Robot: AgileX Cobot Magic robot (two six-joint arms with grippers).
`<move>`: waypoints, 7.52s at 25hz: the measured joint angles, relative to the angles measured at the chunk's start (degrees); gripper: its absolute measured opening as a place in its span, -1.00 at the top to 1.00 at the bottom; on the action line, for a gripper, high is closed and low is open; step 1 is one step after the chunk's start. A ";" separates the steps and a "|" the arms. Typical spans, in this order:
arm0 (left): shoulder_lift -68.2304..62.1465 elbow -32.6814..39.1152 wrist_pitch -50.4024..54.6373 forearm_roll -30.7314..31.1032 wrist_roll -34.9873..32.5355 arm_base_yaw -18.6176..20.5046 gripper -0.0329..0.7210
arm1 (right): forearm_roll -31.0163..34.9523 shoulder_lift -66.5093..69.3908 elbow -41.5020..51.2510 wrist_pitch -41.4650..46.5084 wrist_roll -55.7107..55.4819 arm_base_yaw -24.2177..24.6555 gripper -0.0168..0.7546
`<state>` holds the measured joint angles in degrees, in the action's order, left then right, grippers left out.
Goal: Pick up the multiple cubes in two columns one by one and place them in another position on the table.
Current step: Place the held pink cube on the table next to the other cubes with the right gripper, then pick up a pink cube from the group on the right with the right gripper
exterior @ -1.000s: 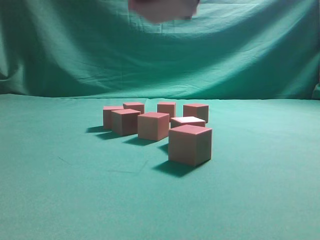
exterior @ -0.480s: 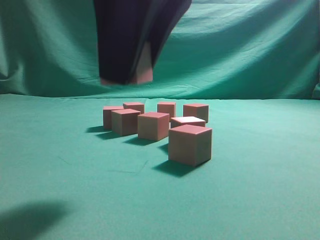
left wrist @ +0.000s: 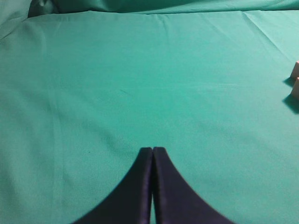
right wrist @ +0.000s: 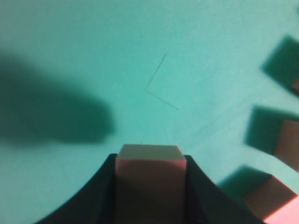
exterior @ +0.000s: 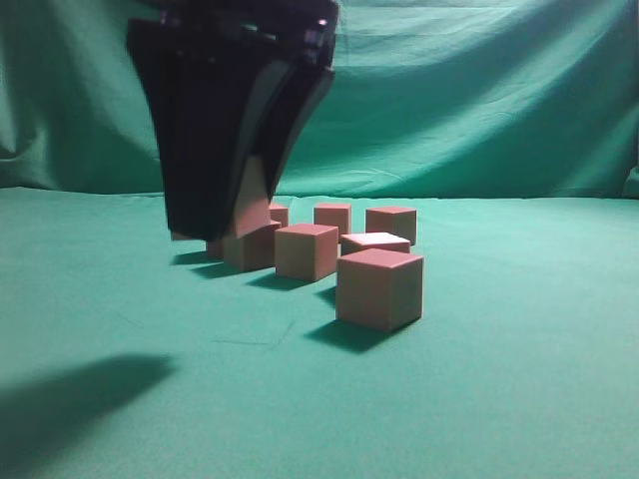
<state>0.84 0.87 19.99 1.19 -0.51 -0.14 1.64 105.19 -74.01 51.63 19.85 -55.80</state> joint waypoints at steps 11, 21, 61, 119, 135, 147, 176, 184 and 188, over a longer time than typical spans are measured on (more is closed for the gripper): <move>0.00 0.00 0.00 0.00 0.00 0.00 0.91 | -1.74 6.55 -3.40 3.36 -2.71 0.00 0.30; 0.00 0.00 0.00 0.00 0.00 0.00 0.91 | -2.99 6.99 -3.49 3.82 -3.22 0.72 0.30; 0.00 0.00 0.00 0.00 0.00 0.00 0.91 | -0.05 6.99 -3.49 4.79 6.39 0.95 0.30; 0.00 0.00 0.00 0.00 0.00 0.00 0.91 | -1.66 8.07 -3.49 3.61 6.12 0.95 0.30; 0.00 0.00 0.00 0.00 0.00 0.00 0.91 | -1.66 8.07 -3.49 3.50 6.12 0.95 -0.65; 0.00 0.00 0.00 0.00 0.00 0.00 0.91 | -2.26 3.61 -7.45 6.29 4.10 0.95 -0.61; 0.00 0.00 0.00 0.00 0.00 0.00 0.91 | -9.20 -18.50 -14.25 14.41 -19.04 47.13 -0.47; 0.00 0.00 0.00 0.00 0.00 0.00 0.91 | -2.34 -6.08 -14.25 9.10 -19.08 58.84 -0.47; 0.00 0.00 0.00 0.00 0.00 0.00 0.91 | -2.42 0.93 -15.49 4.77 -19.08 60.49 -0.47</move>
<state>0.84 0.87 19.99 1.19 -0.51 -0.14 -0.79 106.11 -89.50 56.40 0.77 4.69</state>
